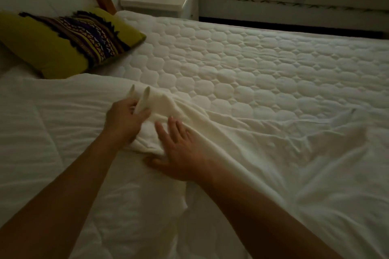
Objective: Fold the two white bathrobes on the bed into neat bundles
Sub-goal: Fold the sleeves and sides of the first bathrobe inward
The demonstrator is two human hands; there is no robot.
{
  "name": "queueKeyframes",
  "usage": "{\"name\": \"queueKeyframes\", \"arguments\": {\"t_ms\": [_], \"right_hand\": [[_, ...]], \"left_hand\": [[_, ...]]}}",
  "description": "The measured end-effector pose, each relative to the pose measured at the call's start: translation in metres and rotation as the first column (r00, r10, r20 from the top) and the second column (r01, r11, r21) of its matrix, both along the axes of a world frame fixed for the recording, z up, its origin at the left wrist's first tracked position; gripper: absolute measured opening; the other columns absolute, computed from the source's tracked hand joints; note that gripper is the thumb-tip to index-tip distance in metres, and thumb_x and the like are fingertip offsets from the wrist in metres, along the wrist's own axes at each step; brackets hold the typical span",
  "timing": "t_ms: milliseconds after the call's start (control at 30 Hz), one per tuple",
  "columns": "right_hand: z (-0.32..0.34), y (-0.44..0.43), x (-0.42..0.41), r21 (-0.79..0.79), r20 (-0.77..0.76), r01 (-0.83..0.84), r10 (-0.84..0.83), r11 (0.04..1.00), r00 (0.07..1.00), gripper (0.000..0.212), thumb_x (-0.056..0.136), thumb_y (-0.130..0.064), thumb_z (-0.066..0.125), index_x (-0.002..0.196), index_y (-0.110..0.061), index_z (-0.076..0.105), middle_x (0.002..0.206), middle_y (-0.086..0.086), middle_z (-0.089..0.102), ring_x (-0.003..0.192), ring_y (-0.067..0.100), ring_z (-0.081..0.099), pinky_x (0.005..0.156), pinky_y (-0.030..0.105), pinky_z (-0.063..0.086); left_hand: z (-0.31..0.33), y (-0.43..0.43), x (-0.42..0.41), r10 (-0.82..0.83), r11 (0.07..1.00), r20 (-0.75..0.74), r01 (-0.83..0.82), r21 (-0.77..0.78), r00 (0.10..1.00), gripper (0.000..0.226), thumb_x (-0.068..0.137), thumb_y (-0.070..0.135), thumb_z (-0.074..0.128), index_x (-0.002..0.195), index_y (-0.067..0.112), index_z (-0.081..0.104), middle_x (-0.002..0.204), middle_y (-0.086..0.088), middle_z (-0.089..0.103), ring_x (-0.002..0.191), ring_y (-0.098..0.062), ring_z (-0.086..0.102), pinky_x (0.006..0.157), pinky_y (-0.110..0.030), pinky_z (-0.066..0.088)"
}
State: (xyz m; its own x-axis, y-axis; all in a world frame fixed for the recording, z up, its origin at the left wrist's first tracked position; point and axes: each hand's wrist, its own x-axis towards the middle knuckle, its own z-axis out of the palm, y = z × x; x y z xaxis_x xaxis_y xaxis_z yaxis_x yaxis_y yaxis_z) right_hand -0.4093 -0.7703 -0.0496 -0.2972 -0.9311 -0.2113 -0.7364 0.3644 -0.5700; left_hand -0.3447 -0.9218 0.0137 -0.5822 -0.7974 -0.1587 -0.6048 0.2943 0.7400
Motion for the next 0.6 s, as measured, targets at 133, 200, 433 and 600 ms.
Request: {"name": "queueKeyframes", "arguments": {"t_ms": [133,200,433,600], "right_hand": [[0.013,0.017,0.006,-0.080,-0.048,-0.099,0.096,0.992,0.994,0.086,0.096,-0.068,0.042,0.162,-0.029,0.003,0.169,0.012,-0.008,0.155,0.025,-0.012,0.126,0.043,-0.002],[0.015,0.044,0.003,-0.068,-0.027,-0.111,0.110,0.991,0.994,0.081,0.098,-0.063,0.044,0.162,-0.026,0.009,0.169,0.015,0.003,0.156,0.026,-0.003,0.127,0.042,0.002],[0.008,0.229,-0.071,0.051,0.037,0.243,-0.245,0.969,0.969,0.052,0.105,-0.044,0.045,0.150,-0.019,0.043,0.151,0.007,0.050,0.137,0.026,0.046,0.116,0.041,0.035],[-0.010,0.325,-0.161,0.057,-0.205,0.482,-0.462,0.874,0.863,0.039,0.101,-0.025,0.051,0.138,-0.015,0.059,0.136,0.010,0.063,0.125,0.031,0.057,0.107,0.039,0.040]], "left_hand": [[-0.012,-0.012,0.021,0.125,0.973,0.109,-0.101,-0.209,0.986,0.036,0.090,0.035,0.072,0.116,0.010,0.071,0.108,-0.019,0.073,0.099,-0.039,0.067,0.085,-0.044,0.051],[-0.096,-0.079,0.045,0.123,0.986,0.187,-0.099,-0.133,0.974,0.058,0.081,0.061,0.070,0.123,0.021,0.067,0.113,-0.016,0.073,0.101,-0.042,0.068,0.090,-0.053,0.054],[-0.054,0.032,-0.059,-0.096,0.852,0.046,0.106,-0.513,0.994,0.054,0.086,0.040,0.046,0.138,0.023,0.046,0.130,-0.024,0.054,0.115,-0.044,0.054,0.106,-0.052,0.043],[-0.020,0.194,-0.149,-0.482,0.729,0.138,0.483,-0.485,0.865,0.039,0.082,0.039,0.054,0.112,0.018,0.070,0.105,-0.012,0.072,0.093,-0.036,0.068,0.087,-0.050,0.053]]}}
